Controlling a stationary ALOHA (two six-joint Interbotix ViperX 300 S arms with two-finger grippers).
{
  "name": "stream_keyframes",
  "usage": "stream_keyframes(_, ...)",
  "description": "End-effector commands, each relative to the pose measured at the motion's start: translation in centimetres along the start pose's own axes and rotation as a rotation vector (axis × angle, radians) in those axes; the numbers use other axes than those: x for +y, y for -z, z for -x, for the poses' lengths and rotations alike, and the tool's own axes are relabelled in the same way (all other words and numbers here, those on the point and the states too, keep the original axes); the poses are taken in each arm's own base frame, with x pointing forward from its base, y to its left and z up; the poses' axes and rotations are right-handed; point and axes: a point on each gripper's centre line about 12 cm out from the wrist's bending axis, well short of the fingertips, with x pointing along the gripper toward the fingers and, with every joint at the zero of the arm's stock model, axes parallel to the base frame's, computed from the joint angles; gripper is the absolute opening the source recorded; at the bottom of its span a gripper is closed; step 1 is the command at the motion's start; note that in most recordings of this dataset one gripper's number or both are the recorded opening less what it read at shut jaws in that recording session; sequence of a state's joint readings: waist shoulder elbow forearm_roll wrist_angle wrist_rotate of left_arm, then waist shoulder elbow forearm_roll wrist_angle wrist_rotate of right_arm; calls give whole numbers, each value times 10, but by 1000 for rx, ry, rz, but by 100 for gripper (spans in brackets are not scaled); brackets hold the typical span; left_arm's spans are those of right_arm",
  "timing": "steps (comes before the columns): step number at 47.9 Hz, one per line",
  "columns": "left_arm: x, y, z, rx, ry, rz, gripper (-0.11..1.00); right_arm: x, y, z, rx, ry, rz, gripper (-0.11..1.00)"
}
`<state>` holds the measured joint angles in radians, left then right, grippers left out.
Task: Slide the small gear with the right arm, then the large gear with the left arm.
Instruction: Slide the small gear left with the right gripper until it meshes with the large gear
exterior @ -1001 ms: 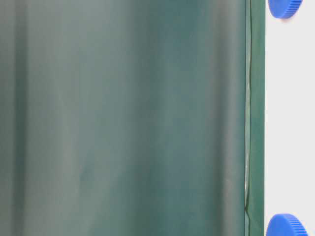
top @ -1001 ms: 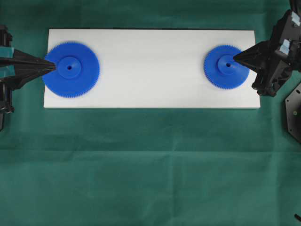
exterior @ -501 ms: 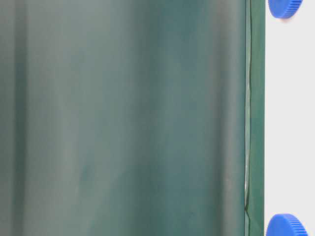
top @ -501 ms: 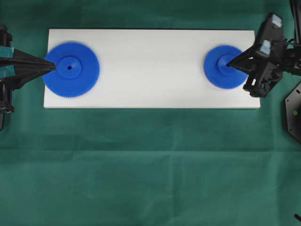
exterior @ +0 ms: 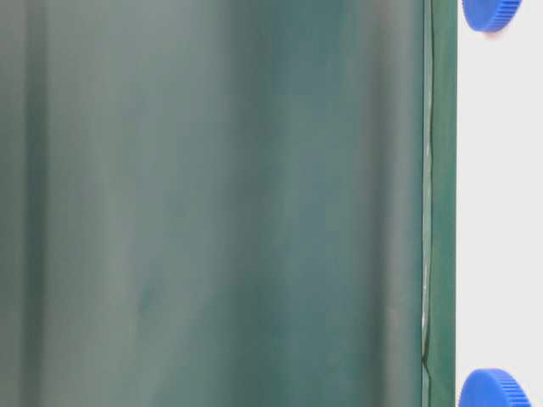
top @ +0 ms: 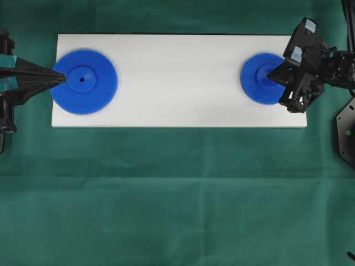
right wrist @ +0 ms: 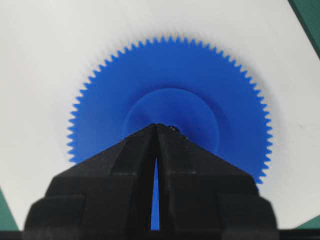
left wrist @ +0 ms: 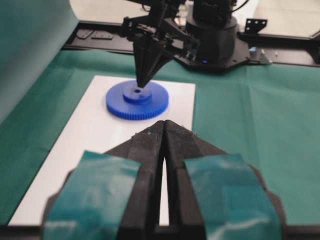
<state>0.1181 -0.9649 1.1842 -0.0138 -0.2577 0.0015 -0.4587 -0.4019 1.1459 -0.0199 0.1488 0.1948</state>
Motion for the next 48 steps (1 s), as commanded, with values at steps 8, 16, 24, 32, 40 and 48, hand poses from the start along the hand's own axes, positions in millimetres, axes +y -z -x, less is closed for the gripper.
stream_keyframes(8,1,-2,-1,-5,-3,4,-1,-2,-7,-4,-21,4,-6,50)
stream_keyframes(16,1,-2,-1,-6,-3,3,-1,-2,-5,-8,-4,7,-6,50)
stream_keyframes(24,1,-1,0,-6,-3,4,-1,-2,-3,-12,14,10,-8,50)
stream_keyframes(32,1,-1,0,-5,-3,4,-1,-3,-2,-13,23,13,-10,50)
stream_keyframes(40,1,-1,0,-5,-3,6,-1,-6,0,-13,43,23,-18,50)
stream_keyframes(48,1,-1,0,-5,-3,6,-1,-8,3,-13,71,32,-23,50)
